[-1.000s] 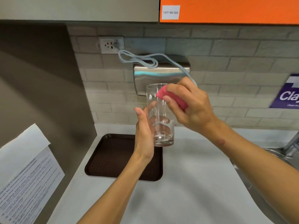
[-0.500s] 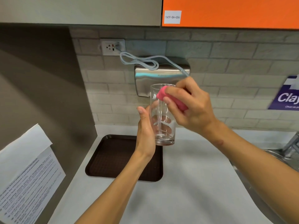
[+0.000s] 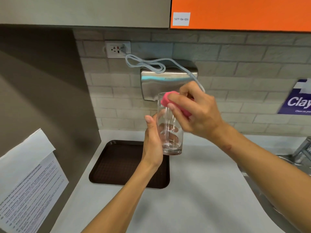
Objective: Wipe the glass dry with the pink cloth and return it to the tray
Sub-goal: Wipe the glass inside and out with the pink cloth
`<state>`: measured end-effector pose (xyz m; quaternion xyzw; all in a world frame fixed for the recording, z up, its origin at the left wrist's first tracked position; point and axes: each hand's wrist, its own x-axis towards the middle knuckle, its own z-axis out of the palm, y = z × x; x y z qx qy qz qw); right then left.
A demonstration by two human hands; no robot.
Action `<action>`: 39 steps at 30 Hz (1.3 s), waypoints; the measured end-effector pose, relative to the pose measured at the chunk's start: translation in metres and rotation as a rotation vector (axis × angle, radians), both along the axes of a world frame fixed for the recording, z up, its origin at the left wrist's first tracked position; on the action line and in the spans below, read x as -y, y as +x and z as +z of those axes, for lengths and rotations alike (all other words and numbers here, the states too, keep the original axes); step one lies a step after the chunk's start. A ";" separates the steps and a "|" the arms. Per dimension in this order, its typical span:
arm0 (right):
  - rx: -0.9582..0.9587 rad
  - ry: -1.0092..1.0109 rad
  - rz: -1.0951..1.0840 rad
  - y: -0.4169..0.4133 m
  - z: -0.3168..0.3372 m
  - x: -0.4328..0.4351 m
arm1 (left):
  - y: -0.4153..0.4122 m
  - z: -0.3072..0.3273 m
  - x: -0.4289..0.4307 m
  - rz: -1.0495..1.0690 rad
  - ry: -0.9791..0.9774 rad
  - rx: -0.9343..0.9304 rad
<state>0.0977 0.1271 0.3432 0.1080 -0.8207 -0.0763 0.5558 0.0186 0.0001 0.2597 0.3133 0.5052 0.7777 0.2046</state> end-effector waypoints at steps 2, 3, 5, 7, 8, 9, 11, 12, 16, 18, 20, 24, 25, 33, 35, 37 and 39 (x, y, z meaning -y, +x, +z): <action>0.051 0.049 0.063 0.005 -0.021 0.012 | -0.004 0.003 0.002 -0.003 0.015 -0.005; 0.085 0.063 0.092 0.009 -0.033 0.020 | -0.006 0.002 0.003 0.000 0.023 0.016; 0.134 0.085 0.124 0.015 -0.051 0.030 | -0.010 0.000 0.005 0.013 0.035 0.029; 0.129 0.117 0.114 0.013 -0.044 0.027 | -0.006 0.000 0.007 0.010 0.023 -0.019; 0.104 0.116 0.087 0.010 -0.033 0.024 | -0.003 0.000 0.007 0.010 0.017 -0.047; 0.063 0.103 0.051 0.006 -0.021 0.020 | 0.001 0.000 0.007 0.012 0.015 -0.068; -0.002 0.061 -0.019 0.000 0.004 0.014 | 0.006 0.000 0.005 0.030 0.010 -0.069; -0.012 0.044 -0.044 -0.003 0.013 0.013 | 0.006 0.000 0.004 0.042 0.010 -0.056; 0.063 0.050 -0.047 -0.003 0.005 0.022 | 0.005 0.005 0.001 0.073 0.009 -0.065; 0.139 0.082 0.001 0.003 -0.012 0.030 | 0.001 0.005 0.001 0.079 0.031 -0.072; 0.203 0.103 0.032 0.008 -0.022 0.034 | -0.001 0.000 0.000 0.082 0.036 -0.088; 0.168 0.044 -0.082 0.001 0.005 0.030 | 0.006 -0.005 0.001 0.067 -0.009 -0.124; 0.123 0.009 -0.110 0.000 0.013 0.029 | 0.007 -0.005 0.000 0.073 -0.020 -0.141; 0.217 0.020 -0.053 0.012 -0.018 0.040 | 0.008 -0.011 0.000 0.112 0.002 -0.133; 0.166 0.023 -0.059 0.010 -0.010 0.034 | 0.009 -0.010 0.000 0.087 -0.012 -0.128; 0.058 -0.014 -0.093 0.007 0.005 0.027 | 0.011 -0.006 0.001 0.060 -0.016 -0.127; -0.005 -0.050 -0.104 0.006 0.011 0.024 | 0.015 -0.001 0.001 0.054 0.013 -0.121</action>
